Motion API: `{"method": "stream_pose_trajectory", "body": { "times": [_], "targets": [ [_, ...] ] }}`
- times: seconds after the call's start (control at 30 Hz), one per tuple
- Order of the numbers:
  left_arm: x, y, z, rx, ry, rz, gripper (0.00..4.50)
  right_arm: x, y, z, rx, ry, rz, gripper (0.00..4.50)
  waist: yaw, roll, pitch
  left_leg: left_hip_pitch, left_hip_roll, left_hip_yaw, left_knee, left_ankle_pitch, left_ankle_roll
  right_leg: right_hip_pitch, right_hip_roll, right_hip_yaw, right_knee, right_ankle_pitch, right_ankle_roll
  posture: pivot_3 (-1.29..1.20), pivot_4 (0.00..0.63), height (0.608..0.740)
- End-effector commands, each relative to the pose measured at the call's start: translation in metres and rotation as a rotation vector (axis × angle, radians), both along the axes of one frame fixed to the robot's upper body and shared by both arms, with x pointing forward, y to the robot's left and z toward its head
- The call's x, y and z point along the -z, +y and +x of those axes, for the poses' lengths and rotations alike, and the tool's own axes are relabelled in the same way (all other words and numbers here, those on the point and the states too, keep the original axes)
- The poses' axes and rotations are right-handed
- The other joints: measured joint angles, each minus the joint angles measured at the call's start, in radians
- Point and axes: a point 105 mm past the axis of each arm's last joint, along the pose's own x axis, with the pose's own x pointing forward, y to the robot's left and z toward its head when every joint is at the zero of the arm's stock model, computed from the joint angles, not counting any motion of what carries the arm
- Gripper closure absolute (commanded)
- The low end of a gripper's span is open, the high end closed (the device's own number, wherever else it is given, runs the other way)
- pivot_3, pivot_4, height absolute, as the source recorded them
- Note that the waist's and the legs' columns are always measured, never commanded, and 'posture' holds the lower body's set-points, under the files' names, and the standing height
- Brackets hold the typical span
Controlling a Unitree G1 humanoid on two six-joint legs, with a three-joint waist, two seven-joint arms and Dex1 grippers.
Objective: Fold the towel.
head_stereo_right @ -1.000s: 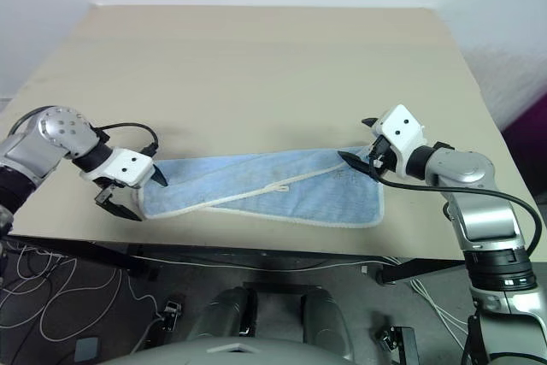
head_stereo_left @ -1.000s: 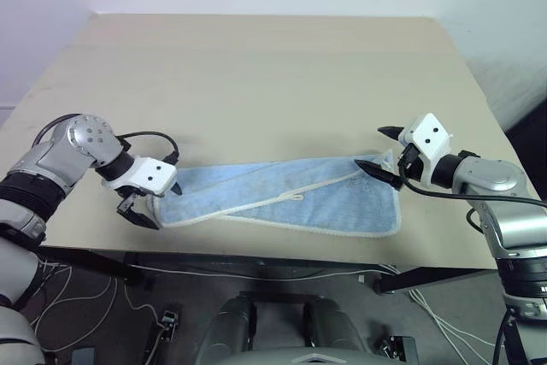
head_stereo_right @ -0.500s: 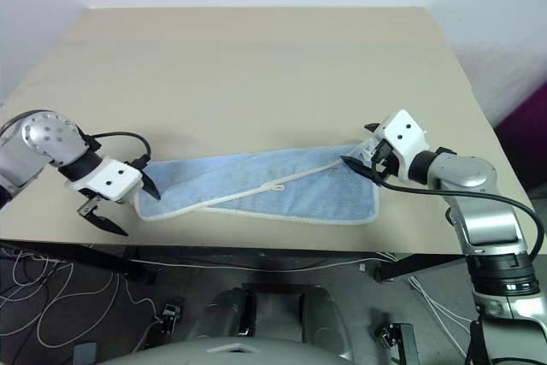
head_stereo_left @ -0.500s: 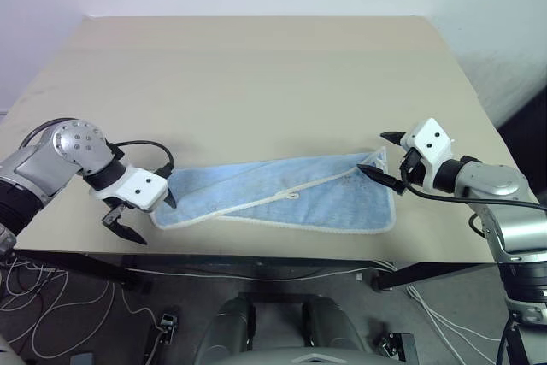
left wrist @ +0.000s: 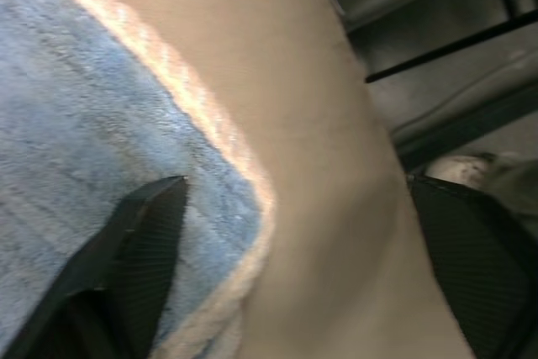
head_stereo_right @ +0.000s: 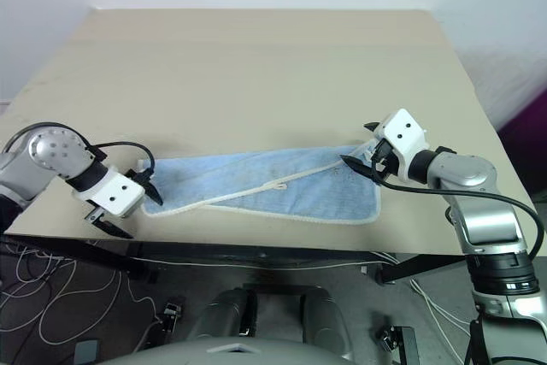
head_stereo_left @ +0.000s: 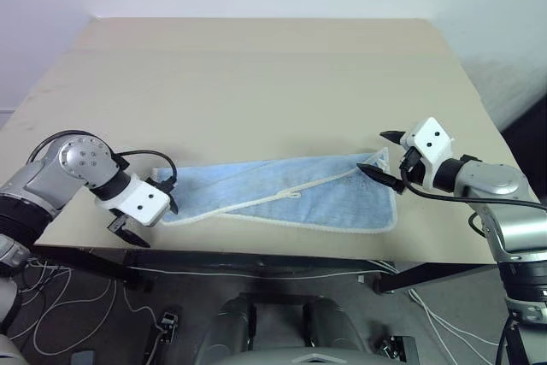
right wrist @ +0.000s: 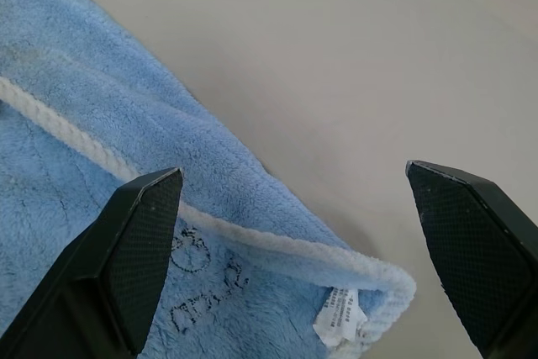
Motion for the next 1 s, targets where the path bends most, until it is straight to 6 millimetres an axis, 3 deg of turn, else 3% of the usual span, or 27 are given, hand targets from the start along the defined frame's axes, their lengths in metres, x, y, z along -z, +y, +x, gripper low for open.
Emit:
{"method": "stream_pose_trajectory", "body": {
  "times": [0.03, 0.33, 0.47, 0.67, 0.8, 1.0],
  "targets": [
    [-0.001, 0.007, 0.003, -0.029, -0.017, 0.012, 1.54, -0.013, 0.005, 0.000, -0.022, -0.045, -0.001, 0.00, -0.002, 0.000, 0.000, 0.000, 0.000, 0.000, 0.000, 0.000, 0.000, 0.000, 0.000, 0.000, 0.000, 0.000, 0.000, 0.00, 0.150, 0.740],
    [-0.001, 0.010, 0.007, -0.054, -0.012, 0.014, 4.44, -0.012, 0.006, 0.000, -0.022, -0.047, 0.003, 0.00, -0.007, 0.000, 0.000, 0.000, 0.000, 0.000, -0.001, 0.000, 0.000, -0.001, 0.000, 0.000, 0.000, 0.000, 0.000, 0.00, 0.150, 0.740],
    [-0.002, 0.005, 0.003, -0.059, 0.000, -0.028, 4.44, -0.012, 0.006, 0.000, -0.019, -0.048, 0.003, 0.00, -0.007, 0.000, 0.000, 0.000, 0.000, 0.000, -0.001, 0.000, 0.000, -0.001, 0.000, 0.001, 0.000, 0.000, 0.000, 0.00, 0.150, 0.740],
    [-0.019, -0.003, 0.006, -0.151, 0.015, -0.158, 4.44, -0.014, 0.010, 0.001, -0.050, -0.052, -0.022, 0.00, -0.005, 0.000, 0.000, -0.001, 0.000, 0.000, -0.001, 0.000, 0.000, -0.002, 0.000, 0.001, 0.000, 0.000, 0.000, 0.00, 0.150, 0.740],
    [-0.029, -0.004, 0.006, -0.187, 0.009, -0.220, 4.44, -0.010, 0.003, 0.005, -0.065, -0.050, -0.128, 0.00, -0.005, 0.000, 0.000, -0.001, 0.000, 0.000, -0.001, 0.000, 0.000, -0.002, 0.000, 0.001, 0.000, 0.000, 0.000, 0.00, 0.150, 0.740],
    [-0.030, -0.002, 0.003, -0.204, 0.010, -0.224, 4.44, -0.001, -0.009, 0.018, -0.104, -0.070, -0.315, 0.00, -0.007, 0.000, 0.000, -0.001, 0.000, 0.001, -0.001, 0.000, 0.000, -0.002, 0.000, 0.001, 0.000, 0.000, 0.000, 0.00, 0.150, 0.740]
  ]
}}
